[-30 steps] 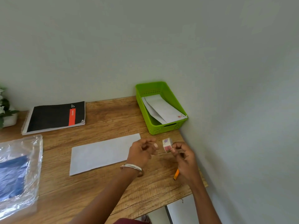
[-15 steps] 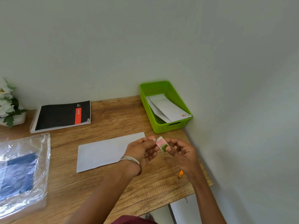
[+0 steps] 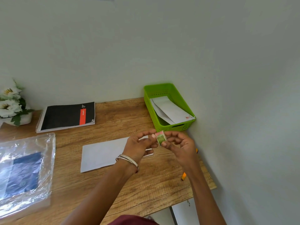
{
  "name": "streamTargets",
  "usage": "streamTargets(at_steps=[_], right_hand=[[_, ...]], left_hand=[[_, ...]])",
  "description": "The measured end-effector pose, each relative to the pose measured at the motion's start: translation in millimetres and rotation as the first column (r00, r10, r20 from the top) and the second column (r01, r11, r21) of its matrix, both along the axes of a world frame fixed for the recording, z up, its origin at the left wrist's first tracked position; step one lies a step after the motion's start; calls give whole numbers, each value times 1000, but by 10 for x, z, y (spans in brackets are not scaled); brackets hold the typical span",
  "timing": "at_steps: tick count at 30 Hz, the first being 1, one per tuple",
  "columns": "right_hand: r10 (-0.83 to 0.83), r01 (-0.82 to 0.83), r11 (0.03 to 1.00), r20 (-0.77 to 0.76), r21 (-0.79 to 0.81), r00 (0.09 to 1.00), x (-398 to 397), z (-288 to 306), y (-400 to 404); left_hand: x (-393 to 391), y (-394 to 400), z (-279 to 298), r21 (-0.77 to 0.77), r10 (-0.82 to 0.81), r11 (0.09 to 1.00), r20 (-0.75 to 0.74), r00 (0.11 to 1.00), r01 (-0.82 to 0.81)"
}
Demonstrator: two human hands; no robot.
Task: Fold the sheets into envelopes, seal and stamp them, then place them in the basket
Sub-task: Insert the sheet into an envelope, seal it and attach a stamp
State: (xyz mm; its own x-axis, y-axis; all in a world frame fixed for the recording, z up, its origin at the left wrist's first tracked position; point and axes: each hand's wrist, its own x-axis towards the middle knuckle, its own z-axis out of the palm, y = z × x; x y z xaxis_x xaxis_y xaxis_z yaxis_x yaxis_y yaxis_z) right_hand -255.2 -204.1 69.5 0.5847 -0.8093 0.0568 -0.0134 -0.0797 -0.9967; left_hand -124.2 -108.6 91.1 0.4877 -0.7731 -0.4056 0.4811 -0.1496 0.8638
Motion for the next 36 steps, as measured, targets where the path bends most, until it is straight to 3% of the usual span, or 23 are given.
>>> streamTargets(at_steps=[3,7,9,11,13,14,16,18,21,23,28,33,36], right_hand=[[34,-34,999,8,2,999,34,26,18],[133,-133,991,6,-4,991,23,50,48],[148,-148,989,-4,-24,989,27,71,68],[144,-144,989,2,-37,990,48,83,79],[128,-128,991,9,-24,992,79,109,88],[125,-125,992,4,-23,992,92,118,89],[126,-126,991,-10,-33,992,103,112,76],[129,-130,991,-17,-42,991,107,102,72],[142,-145,987,-52,-71,989,128,88,67],[163,-168,982,-68,-84,984,151,98,79],[260,-269,958,-94,-97,961,196,54,104],[299,-309,947,-111,-85,948,233,29,91],[322,-333,940,-130,-74,938,260,28,88]], left_hand=[[6,24,35,-11,37,999,-10,999,-37],[28,46,51,18,115,993,-247,962,-114],[56,61,46,29,131,991,-293,947,-129],[64,63,33,48,124,992,-207,970,-117],[62,59,1,102,115,987,91,989,-124],[68,59,-22,139,93,980,329,940,-145],[83,73,-38,137,37,972,714,699,-191],[99,93,-15,49,32,989,850,525,-140],[101,102,-38,-20,27,1000,919,392,-21],[94,116,-65,-30,34,999,935,354,-17],[173,166,-56,23,3,998,922,387,-63],[200,209,-41,11,7,999,945,326,-52],[222,217,-76,29,-3,997,934,356,-66]])
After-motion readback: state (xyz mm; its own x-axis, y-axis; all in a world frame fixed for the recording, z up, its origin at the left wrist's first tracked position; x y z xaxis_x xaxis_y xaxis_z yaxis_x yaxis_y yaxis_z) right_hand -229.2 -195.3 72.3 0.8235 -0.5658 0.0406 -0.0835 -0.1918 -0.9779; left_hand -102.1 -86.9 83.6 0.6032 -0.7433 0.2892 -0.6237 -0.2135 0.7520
